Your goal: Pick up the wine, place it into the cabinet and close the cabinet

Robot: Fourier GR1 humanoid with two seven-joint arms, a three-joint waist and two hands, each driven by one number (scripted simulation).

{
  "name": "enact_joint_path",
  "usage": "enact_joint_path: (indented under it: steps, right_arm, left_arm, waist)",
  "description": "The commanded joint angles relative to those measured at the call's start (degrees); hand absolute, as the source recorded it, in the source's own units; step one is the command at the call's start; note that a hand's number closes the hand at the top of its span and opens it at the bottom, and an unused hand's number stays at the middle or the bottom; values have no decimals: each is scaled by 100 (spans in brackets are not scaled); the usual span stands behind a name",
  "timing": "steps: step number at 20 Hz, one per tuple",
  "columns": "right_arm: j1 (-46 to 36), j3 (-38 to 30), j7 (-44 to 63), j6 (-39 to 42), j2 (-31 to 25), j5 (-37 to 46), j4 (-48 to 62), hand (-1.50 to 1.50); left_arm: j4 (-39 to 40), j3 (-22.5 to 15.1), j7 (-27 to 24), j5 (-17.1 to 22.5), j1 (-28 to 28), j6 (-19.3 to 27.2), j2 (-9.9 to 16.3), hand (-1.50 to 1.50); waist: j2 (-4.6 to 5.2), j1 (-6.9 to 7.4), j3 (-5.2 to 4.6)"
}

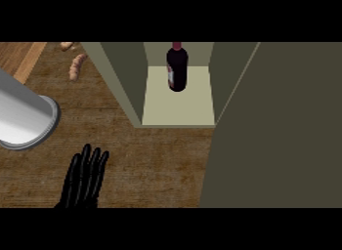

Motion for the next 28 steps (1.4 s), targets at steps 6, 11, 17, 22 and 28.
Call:
enact_joint_path:
  steps: [6, 11, 17, 22, 28]
  right_arm:
    - [797, 1193, 800, -225, 360, -594, -783, 150]
    - [657, 2060, 873, -428, 366, -418, -583, 150]
    - [769, 3192, 884, -166, 233, 238, -811, 150]
    - [253, 4149, 1133, -950, 366, 984, -671, 150]
    - [-395, 4540, 649, -1845, 355, 1035, 128, 150]
  left_arm:
    - [-540, 1033, -16, 601, 576, -746, 795, -150]
    - [-687, 1670, -88, 943, 839, -1009, 1000, -150]
    - [-758, 2548, -176, 1558, 1460, -1714, 1397, -150]
    - [-517, 3076, 28, 1715, 1549, -2042, 1588, -150]
    - [-371, 3693, 403, 2223, 1261, -2434, 1814, -150]
  waist:
    - [-14, -5, -3]
    - [-22, 39, -3]
    - [-44, 26, -4]
    - [-44, 12, -10]
    - [-35, 35, -21]
